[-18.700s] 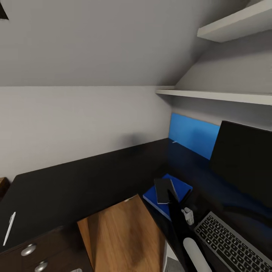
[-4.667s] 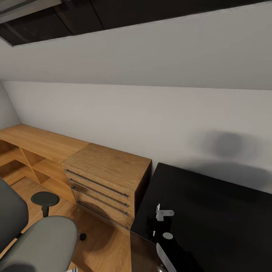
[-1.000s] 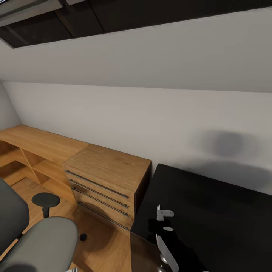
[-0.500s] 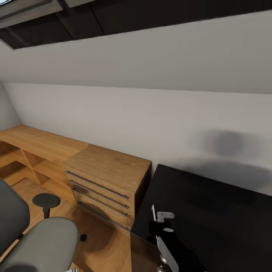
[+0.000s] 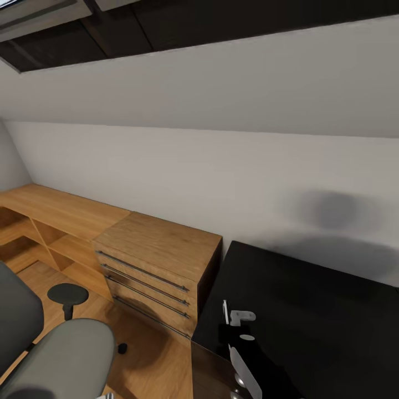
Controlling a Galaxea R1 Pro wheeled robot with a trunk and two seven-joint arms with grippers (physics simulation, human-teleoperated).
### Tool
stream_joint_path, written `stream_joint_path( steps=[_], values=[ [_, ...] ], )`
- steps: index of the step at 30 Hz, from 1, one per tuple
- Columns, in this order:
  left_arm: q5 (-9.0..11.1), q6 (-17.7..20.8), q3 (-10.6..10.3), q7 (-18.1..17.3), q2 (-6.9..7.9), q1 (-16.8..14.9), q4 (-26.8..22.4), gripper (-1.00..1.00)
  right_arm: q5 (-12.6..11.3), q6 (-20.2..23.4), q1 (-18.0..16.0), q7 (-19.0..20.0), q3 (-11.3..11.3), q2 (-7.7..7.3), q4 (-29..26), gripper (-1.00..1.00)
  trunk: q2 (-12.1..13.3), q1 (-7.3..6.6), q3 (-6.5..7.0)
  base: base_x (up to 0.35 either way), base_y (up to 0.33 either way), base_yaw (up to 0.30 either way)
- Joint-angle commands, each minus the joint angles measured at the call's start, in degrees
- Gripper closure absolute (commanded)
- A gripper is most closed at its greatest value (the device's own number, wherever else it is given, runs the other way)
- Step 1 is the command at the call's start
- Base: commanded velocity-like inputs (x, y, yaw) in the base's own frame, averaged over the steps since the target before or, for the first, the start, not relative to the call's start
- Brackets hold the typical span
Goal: In the bedroom, organize the workspace by keeping the computer under the desk, ensuring the monitor is on the desk, placing the keyboard on the desk next to the monitor, placing the mouse on the desk next to the keyboard, moving the folder from the swivel chair onto the desk next to the mouse, stacking the notebook on top of the folder with the pen on top of the notebook, and positioning the swivel chair next to the desk.
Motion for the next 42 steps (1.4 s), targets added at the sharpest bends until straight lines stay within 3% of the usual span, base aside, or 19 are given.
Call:
stream_joint_path(
  steps=[1,15,22,23,30,31,34,42],
  values=[
    [0.60,0.45,0.20,-0.37,-0.06,0.02,-0.15,-1.00,-0.61,0.12,-0.05,-0.54,0.23,-0.04,-0.08,1.00,-0.04,0.01,-0.06,0.000,0.000,0.000],
    [0.60,0.43,0.20,-0.34,-0.06,0.00,-0.15,-1.00,-0.61,0.05,-0.05,-0.54,0.18,-0.06,-0.09,1.00,-0.04,0.01,-0.06,0.000,0.000,0.000],
    [0.59,0.54,0.14,-0.30,-0.13,0.02,-0.15,-1.00,-0.47,0.13,-0.03,-0.72,-1.71,-0.37,-3.46,1.00,2.76,-1.53,1.20,0.000,0.000,0.000],
    [0.60,0.58,0.13,-0.27,-0.14,0.02,-0.15,-1.00,-0.45,0.75,0.14,-0.94,-3.29,-0.89,-8.25,1.00,3.17,-1.75,1.38,0.000,0.000,0.000],
    [0.65,0.66,0.10,-0.18,-0.15,0.02,-0.09,-1.00,-0.96,7.10,3.18,-3.08,-6.52,-3.84,-25.49,1.00,5.17,-2.85,2.28,0.000,0.000,0.000],
    [0.68,0.68,0.10,-0.13,-0.20,0.02,-0.03,-1.00,-2.16,8.88,6.24,-4.30,-9.29,-4.36,-31.94,1.00,5.17,-2.85,2.28,0.000,0.000,0.000],
    [0.68,0.69,0.12,-0.11,-0.22,0.02,0.01,-1.00,-3.08,9.61,7.37,-4.81,-11.77,-4.51,-34.70,1.00,5.17,-2.85,2.28,0.000,0.000,0.000],
    [0.69,0.62,0.12,-0.10,-0.22,0.00,0.03,-1.00,-5.12,10.05,8.15,-5.15,-13.42,-4.44,-39.19,1.00,5.17,-2.85,2.28,0.000,0.000,0.000]
  ],
)
